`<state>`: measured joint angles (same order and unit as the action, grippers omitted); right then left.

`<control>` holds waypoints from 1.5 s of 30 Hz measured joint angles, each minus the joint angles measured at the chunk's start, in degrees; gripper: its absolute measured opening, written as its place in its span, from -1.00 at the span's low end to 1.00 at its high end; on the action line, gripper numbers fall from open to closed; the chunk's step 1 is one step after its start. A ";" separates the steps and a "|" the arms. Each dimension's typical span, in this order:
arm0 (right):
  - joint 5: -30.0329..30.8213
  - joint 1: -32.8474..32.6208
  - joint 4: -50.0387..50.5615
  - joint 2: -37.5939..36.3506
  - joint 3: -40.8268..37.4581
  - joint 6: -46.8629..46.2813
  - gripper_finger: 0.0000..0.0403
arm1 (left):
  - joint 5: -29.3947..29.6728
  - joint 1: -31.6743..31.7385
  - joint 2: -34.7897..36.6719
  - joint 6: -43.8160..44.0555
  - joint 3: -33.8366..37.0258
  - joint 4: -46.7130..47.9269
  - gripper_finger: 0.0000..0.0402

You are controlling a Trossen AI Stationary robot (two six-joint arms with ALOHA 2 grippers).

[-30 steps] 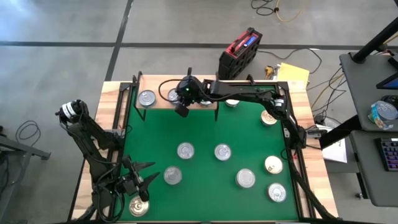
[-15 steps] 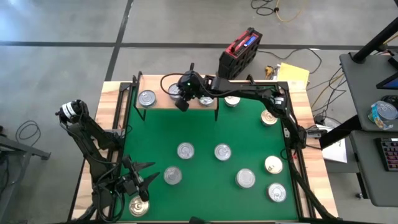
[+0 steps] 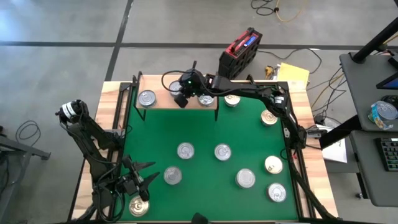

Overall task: Stack canned seafood by type on shelf
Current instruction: Put the middle left dark blue tuna can on the shelf

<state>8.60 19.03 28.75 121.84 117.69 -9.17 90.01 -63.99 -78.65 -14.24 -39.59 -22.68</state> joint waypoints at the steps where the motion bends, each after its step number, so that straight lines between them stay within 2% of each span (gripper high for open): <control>1: 0.39 0.01 -0.08 0.00 -0.01 -0.19 -0.96 | 0.01 0.01 0.00 0.01 0.00 0.00 -0.07; 20: 0.76 0.79 -1.94 1.49 0.13 -1.77 -0.96 | 0.01 0.07 0.00 0.00 0.00 0.00 -0.07; 34: 5.18 0.90 -0.69 1.49 0.68 -2.45 -0.96 | 0.01 0.07 0.00 0.24 0.00 0.00 -0.07; 45: 5.10 0.90 -0.29 1.38 1.27 -2.40 -0.96 | 0.01 0.07 0.00 0.26 0.00 -0.02 -0.07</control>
<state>13.70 19.92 28.47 123.22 118.96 -11.57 90.02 -63.92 -78.65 -13.98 -39.59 -22.70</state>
